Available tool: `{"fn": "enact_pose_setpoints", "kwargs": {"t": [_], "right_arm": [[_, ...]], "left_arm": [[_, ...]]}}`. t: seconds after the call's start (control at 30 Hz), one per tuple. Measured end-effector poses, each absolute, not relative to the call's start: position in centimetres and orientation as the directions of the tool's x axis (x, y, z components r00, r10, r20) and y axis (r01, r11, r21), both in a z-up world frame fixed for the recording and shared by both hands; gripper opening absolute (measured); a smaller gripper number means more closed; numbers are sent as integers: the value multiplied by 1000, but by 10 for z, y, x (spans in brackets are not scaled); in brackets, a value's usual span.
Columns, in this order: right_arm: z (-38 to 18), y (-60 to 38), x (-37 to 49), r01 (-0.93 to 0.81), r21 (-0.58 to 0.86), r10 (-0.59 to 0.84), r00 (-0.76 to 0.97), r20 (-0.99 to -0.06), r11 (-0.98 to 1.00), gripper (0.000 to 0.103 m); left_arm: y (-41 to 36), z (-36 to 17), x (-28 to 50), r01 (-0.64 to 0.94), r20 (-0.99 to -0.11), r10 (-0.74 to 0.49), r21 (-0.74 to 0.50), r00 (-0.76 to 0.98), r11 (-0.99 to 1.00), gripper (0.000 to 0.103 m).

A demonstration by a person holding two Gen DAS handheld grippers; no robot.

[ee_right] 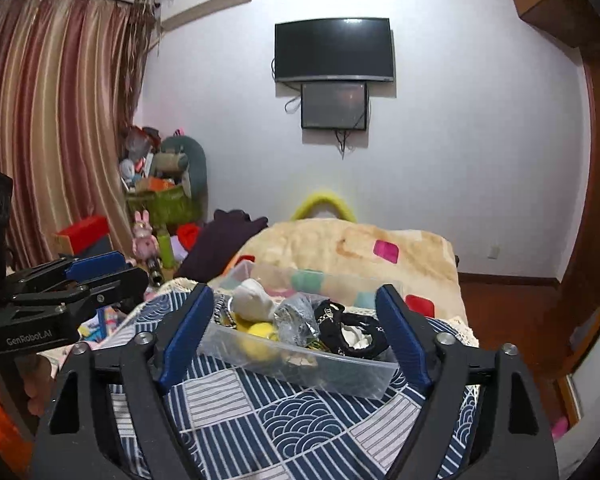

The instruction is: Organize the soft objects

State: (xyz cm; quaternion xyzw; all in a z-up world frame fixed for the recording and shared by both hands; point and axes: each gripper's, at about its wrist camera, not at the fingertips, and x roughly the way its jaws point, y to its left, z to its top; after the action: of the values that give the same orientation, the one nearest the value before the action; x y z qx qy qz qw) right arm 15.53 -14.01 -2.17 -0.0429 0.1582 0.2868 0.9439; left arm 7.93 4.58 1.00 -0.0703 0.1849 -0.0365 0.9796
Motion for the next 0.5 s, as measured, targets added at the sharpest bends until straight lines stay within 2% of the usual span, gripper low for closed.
{"fn": "enact_pose_setpoints", "kwargs": {"t": [0.23, 0.5], "right_arm": [[-24, -145, 147, -548, 9, 526, 796, -299, 836, 83], [-29, -153, 141, -540, 33, 526, 801, -285, 841, 89]], "left_arm": [[39, 20, 57, 48, -292, -86, -136, 952, 990, 91], [35, 17, 48, 47, -276, -79, -122, 958, 991, 94]]}}
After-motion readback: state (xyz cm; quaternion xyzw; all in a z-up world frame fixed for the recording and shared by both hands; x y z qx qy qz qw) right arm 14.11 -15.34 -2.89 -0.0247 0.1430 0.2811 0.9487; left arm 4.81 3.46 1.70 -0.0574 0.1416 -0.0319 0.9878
